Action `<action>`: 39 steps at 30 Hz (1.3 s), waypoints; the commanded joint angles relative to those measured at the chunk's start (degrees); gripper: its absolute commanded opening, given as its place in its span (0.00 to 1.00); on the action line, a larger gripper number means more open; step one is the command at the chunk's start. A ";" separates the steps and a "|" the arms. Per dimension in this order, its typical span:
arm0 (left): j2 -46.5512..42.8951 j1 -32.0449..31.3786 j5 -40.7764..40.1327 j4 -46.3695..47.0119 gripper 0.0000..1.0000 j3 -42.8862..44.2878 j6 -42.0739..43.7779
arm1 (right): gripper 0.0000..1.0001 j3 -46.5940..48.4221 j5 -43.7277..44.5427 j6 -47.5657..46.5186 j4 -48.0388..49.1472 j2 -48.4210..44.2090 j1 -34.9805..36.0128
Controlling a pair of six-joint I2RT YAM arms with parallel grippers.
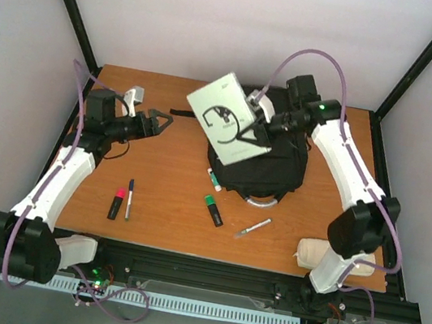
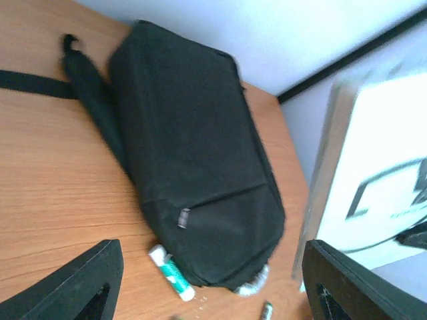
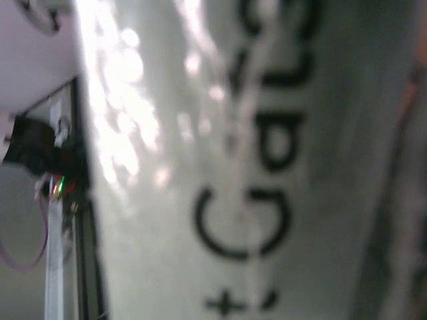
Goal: Pack the student bag
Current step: Pick up the book from the center of the board.
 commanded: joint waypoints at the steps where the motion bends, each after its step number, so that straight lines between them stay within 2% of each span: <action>1: -2.71 -4.27 9.93 4.39 0.76 -1.25 5.20 | 0.03 -6.65 -1.28 -18.79 -10.43 -8.86 1.24; 2: -2.82 -6.24 11.10 4.57 0.80 -1.29 7.01 | 0.03 -8.81 -1.02 -20.59 -11.18 -10.55 1.30; 3: -2.93 -8.41 11.49 3.79 0.98 -0.95 9.18 | 0.03 -10.68 -1.00 -22.26 -12.06 -12.01 1.31; 4: -2.88 -10.89 11.49 2.57 0.99 -0.48 11.32 | 0.03 -12.34 -1.05 -24.19 -13.32 -13.21 1.31; 8: -3.16 -17.01 10.75 -2.23 0.99 1.58 17.09 | 0.03 -17.00 1.06 -29.16 -15.75 -16.25 1.49; 15: -2.76 -22.35 12.21 -6.40 0.94 1.56 23.54 | 0.03 -21.07 3.06 -33.65 -20.20 -16.69 3.98; 17: -1.29 -23.71 14.12 -8.70 0.89 2.82 25.97 | 0.03 -21.70 4.46 -33.62 -20.70 -16.15 5.69; 20: 0.67 -25.21 17.53 -10.60 0.76 4.35 27.82 | 0.03 -21.16 6.24 -33.24 -21.25 -15.07 7.78; 23: 1.88 -26.09 19.85 -12.95 0.58 5.10 28.87 | 0.03 -20.50 6.68 -33.08 -21.46 -14.36 8.41; 28: 2.30 -26.29 23.70 -13.23 0.35 4.96 28.99 | 0.03 -19.80 7.56 -32.78 -21.50 -13.75 8.43; 31: 2.28 -26.29 26.00 -13.46 0.14 5.24 28.87 | 0.03 -19.26 7.30 -32.78 -21.77 -13.65 8.35; 33: 2.02 -26.28 26.52 -13.48 0.03 5.52 28.70 | 0.03 -18.73 7.26 -32.52 -21.67 -13.70 8.15; 35: 1.64 -26.28 26.50 -13.40 0.01 6.02 28.46 | 0.14 -18.01 6.51 -32.36 -21.37 -13.90 6.56; 38: 1.12 -26.29 25.85 -13.33 0.01 7.42 27.82 | 0.43 -16.02 2.82 -33.13 -21.10 -14.34 1.23; 39: 0.88 -26.29 24.74 -13.22 0.01 8.02 27.31 | 0.48 -15.10 1.15 -33.33 -21.09 -14.44 -1.39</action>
